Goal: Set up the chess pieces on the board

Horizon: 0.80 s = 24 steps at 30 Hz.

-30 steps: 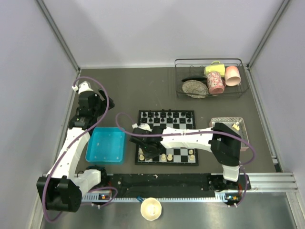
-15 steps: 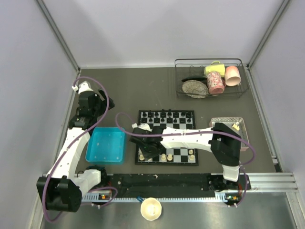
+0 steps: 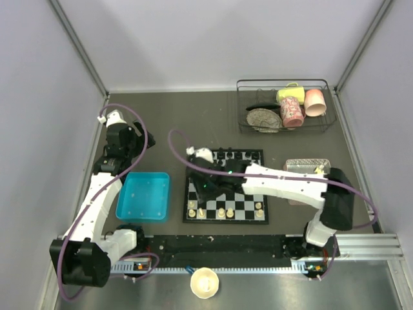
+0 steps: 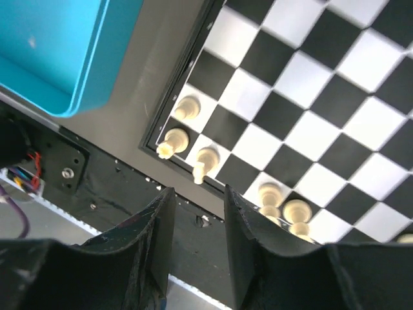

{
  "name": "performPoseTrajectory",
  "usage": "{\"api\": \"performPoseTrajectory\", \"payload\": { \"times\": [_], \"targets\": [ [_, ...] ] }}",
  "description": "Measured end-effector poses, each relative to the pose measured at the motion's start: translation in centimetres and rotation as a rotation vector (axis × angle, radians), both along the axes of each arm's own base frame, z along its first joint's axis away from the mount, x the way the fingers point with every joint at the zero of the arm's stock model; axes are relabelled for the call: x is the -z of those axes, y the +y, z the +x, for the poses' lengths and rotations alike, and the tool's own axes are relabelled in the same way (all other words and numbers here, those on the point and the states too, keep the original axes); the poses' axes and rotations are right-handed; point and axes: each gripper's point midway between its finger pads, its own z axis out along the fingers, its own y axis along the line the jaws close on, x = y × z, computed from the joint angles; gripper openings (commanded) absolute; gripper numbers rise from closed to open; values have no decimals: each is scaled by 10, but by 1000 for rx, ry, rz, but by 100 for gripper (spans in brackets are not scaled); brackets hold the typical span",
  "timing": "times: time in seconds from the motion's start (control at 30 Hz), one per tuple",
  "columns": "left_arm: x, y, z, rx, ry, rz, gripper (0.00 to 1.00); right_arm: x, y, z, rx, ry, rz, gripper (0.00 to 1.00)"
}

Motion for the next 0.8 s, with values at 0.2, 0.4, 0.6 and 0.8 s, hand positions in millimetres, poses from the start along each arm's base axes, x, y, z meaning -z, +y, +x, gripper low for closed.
{"api": "performPoseTrajectory", "payload": {
  "times": [0.2, 0.4, 0.6, 0.8],
  "targets": [
    [0, -11, -1, 66, 2, 2, 83, -52, -67, 68, 219, -82, 110, 36],
    [-11, -49, 0, 199, -20, 9, 83, -52, -241, 130, 695, -143, 74, 36],
    [-11, -75, 9, 275, -24, 9, 83, -29, -341, 121, 986, -96, 2, 35],
    [-3, -77, 12, 290, -4, 21, 83, 10, -364, 115, 1056, 16, -56, 31]
  ]
}}
